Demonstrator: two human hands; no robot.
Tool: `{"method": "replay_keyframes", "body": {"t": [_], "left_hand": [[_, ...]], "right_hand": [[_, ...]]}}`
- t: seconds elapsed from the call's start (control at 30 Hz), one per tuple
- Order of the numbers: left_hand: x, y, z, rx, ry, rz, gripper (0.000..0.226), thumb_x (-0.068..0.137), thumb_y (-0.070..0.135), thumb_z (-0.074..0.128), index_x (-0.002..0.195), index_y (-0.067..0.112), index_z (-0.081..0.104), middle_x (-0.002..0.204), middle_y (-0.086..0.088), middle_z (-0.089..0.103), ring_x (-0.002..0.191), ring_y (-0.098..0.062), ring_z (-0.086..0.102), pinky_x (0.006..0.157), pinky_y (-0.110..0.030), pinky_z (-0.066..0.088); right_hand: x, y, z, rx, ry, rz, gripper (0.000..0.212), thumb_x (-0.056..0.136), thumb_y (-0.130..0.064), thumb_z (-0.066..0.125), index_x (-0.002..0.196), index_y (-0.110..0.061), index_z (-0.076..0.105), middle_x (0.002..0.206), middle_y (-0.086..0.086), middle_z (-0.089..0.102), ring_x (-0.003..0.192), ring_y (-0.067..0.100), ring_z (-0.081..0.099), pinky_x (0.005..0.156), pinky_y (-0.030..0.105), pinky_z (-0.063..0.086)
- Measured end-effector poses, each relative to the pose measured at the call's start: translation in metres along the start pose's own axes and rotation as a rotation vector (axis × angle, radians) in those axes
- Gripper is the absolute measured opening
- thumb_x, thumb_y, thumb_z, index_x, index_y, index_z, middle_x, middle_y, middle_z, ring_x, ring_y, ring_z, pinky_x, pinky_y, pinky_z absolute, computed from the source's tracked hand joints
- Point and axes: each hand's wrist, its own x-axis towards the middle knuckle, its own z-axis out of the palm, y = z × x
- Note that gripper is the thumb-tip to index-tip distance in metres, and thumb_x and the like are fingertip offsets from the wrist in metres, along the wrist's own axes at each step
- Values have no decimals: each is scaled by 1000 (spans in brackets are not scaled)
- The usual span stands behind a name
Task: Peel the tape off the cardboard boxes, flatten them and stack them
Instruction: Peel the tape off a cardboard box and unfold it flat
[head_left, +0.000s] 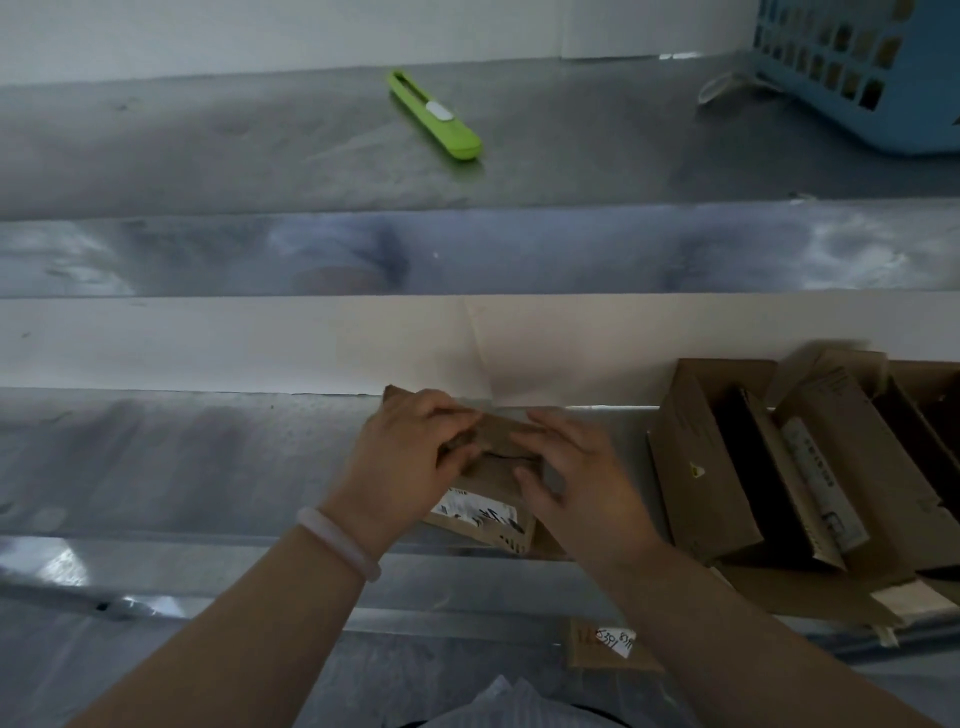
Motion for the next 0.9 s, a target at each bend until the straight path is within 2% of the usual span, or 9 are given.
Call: {"method": "replay_keyframes", "body": {"t": [0.1, 0.2, 0.33, 0.43, 0.53, 0.63, 0.73, 0.8, 0.9], "left_hand": [[4, 2, -8, -9, -40, -169, 36, 77, 55, 62, 98, 26, 64, 89, 7, 56, 82, -12, 54, 69, -27, 45], [9, 6, -10, -132, -112, -227, 23, 80, 45, 68, 82, 22, 65, 74, 10, 61, 71, -6, 57, 59, -16, 39], [17, 8, -7, -330, -43, -306, 8, 84, 28, 68, 91, 27, 73, 86, 16, 68, 78, 4, 58, 67, -7, 39], [18, 9, -4, -348, -185, -221, 24, 90, 21, 59, 110, 28, 70, 105, 14, 68, 94, 0, 59, 82, -13, 42], [18, 10, -4, -408, -333, -139, 36, 92, 15, 47, 120, 27, 65, 116, 12, 65, 101, 1, 59, 89, -17, 45], [15, 4, 3, -291, -237, -76, 30, 90, 29, 51, 115, 27, 68, 118, 9, 65, 106, -7, 57, 98, -27, 41], [6, 2, 8, -91, -58, -68, 32, 85, 42, 63, 110, 23, 70, 108, 5, 54, 97, -11, 43, 84, -16, 27], [3, 5, 11, -119, -70, -67, 36, 84, 39, 66, 114, 19, 68, 104, 3, 48, 91, -10, 46, 80, -15, 33], [10, 5, 9, -121, -115, -57, 28, 86, 33, 63, 111, 21, 68, 105, 3, 55, 92, -10, 54, 79, -17, 39]], "right_hand": [[4, -6, 1, -38, 14, -110, 31, 85, -27, 54, 107, -18, 73, 109, -4, 68, 108, 13, 55, 105, 11, 27], [7, -9, -1, -38, 15, -124, 28, 84, -25, 56, 102, -16, 75, 103, -3, 70, 105, 10, 53, 104, 5, 22], [6, -7, 1, -46, -23, -76, 30, 85, -32, 53, 98, -18, 76, 106, -7, 69, 108, 7, 52, 104, 5, 23], [6, -8, 2, -46, -10, -71, 29, 84, -31, 54, 95, -17, 77, 105, -7, 70, 108, 6, 51, 103, 5, 24], [7, -9, 1, -39, 7, -89, 18, 80, -19, 64, 93, -15, 77, 103, -5, 71, 106, 5, 53, 103, 7, 27], [7, -9, 1, -56, 9, -82, 19, 78, -16, 66, 94, -16, 77, 103, -5, 71, 106, 5, 53, 103, 8, 28], [5, -13, 0, -80, -7, -64, 27, 83, -26, 56, 100, -17, 76, 106, -5, 70, 108, 7, 53, 104, 8, 27], [5, -16, 0, -128, -42, -61, 32, 86, -29, 52, 105, -17, 74, 108, -3, 70, 109, 11, 55, 104, 9, 26], [-1, -20, -1, -199, -119, -48, 40, 90, -40, 50, 115, -17, 70, 116, -2, 66, 114, 18, 55, 105, 10, 22]]}}
